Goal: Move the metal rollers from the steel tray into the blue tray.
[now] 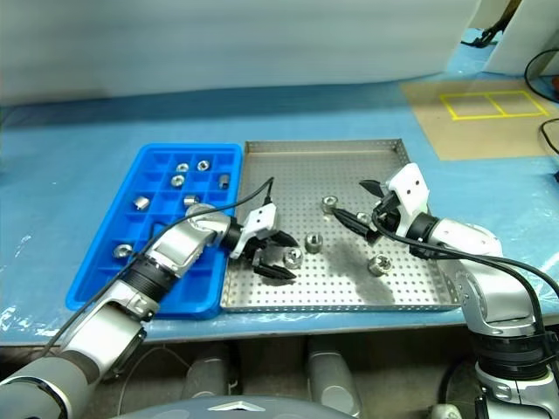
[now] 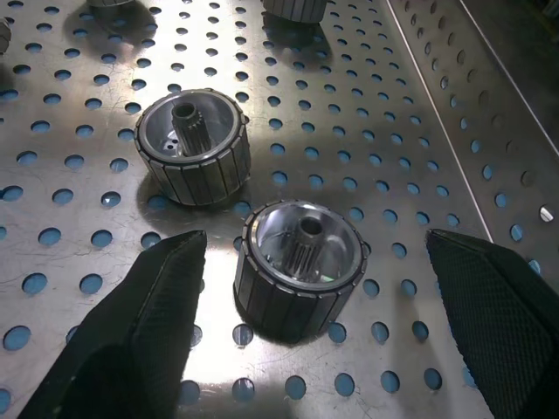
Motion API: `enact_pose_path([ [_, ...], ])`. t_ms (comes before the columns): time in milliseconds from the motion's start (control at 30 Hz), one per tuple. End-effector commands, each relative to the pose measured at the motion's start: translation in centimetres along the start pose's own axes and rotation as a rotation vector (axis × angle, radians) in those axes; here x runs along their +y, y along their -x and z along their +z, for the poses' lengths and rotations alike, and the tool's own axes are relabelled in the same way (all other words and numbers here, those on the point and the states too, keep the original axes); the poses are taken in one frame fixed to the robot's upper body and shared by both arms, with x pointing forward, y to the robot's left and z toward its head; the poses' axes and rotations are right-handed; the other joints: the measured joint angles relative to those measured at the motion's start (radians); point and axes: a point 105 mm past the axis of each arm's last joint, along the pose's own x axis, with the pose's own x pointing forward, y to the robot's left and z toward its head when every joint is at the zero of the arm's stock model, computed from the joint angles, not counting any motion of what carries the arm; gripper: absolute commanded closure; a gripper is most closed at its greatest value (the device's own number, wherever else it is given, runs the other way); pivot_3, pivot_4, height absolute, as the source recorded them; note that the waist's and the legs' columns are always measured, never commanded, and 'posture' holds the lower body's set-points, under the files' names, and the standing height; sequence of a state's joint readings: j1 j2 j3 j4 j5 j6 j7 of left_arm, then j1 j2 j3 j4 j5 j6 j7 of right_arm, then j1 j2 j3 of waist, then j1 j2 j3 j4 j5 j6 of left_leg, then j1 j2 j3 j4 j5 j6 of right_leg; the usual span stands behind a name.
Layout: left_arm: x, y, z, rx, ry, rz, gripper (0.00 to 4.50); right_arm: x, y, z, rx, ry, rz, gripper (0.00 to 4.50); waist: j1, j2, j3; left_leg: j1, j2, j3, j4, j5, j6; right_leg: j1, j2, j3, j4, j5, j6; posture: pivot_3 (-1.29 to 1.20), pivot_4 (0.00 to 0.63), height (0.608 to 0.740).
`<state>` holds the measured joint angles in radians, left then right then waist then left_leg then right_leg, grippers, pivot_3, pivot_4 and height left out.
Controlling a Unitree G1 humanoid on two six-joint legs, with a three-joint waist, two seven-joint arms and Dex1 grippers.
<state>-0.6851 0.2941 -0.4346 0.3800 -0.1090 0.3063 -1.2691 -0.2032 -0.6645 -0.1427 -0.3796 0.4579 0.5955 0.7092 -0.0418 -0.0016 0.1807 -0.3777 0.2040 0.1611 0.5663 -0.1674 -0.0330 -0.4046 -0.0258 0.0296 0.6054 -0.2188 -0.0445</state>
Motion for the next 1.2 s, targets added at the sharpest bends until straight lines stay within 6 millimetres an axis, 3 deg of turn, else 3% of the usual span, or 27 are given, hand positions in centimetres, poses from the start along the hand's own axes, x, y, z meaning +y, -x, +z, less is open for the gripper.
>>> enact_pose_path([
  [33,0.3,-0.3,-0.9,0.02,0.015,0.016,1.18,-0.3,0.3,1.7,-0.055,0.041,-0.015,0.0,0.001,0.001,-0.001,0.0,0.0,0.0,0.0,0.0,0.0,0.0,0.0,0.0,0.0,0.0,0.0,-0.45,0.15,0.74],
  [200,0.7,-0.3,-0.7,0.002,0.022,0.024,2.81,-0.4,0.3,1.7,-0.057,0.041,-0.012,0.0,0.0,0.004,-0.002,0.003,0.0,0.0,0.001,0.0,0.0,0.004,0.0,0.0,0.0,-0.004,0.007,-0.44,0.15,0.74],
  [367,0.7,-0.2,-0.5,-0.019,0.03,0.02,2.81,-0.5,0.1,1.8,-0.06,0.043,-0.007,0.0,0.0,0.005,-0.003,0.003,0.0,0.0,0.001,0.0,0.0,0.004,0.0,0.0,0.0,-0.004,0.007,-0.43,0.15,0.74],
  [567,2.8,2.2,3.5,-0.201,0.064,0.177,2.81,-0.7,-0.2,1.7,-0.06,0.041,0.001,0.0,0.0,0.004,-0.002,0.0,0.0,0.0,0.001,0.0,0.0,0.001,0.0,0.0,0.0,-0.001,0.001,-0.4,0.15,0.74],
  [700,3.9,3.9,4.8,-0.275,0.085,0.304,2.81,-0.7,-0.6,1.8,-0.065,0.04,0.015,0.0,0.0,0.004,-0.002,-0.002,0.0,0.0,0.001,-0.001,0.001,-0.002,0.0,0.0,-0.001,0.0,0.0,-0.38,0.15,0.74],
  [867,5.2,6.4,4.9,-0.307,0.132,0.515,2.81,-0.7,-1.1,1.8,-0.068,0.041,0.037,0.0,0.001,0.004,-0.002,-0.004,0.0,0.0,0.0,-0.001,0.002,-0.002,0.0,-0.001,-0.003,0.0,0.0,-0.34,0.15,0.74],
  [1033,4.3,8.5,4.4,-0.345,0.159,0.596,2.81,-0.6,-2.0,1.8,-0.073,0.045,0.077,0.0,0.004,0.004,-0.002,-0.004,0.0,0.0,-0.001,-0.001,0.002,-0.002,0.0,-0.001,-0.003,0.0,0.001,-0.29,0.15,0.74],
  [1200,3.6,9.0,4.1,-0.353,0.137,0.6,2.81,-0.2,-2.8,2.1,-0.089,0.049,0.124,0.0,0.014,0.004,-0.002,-0.004,0.0,0.0,-0.001,-0.001,0.002,-0.002,0.0,-0.002,-0.003,0.0,0.001,-0.26,0.15,0.74],
])
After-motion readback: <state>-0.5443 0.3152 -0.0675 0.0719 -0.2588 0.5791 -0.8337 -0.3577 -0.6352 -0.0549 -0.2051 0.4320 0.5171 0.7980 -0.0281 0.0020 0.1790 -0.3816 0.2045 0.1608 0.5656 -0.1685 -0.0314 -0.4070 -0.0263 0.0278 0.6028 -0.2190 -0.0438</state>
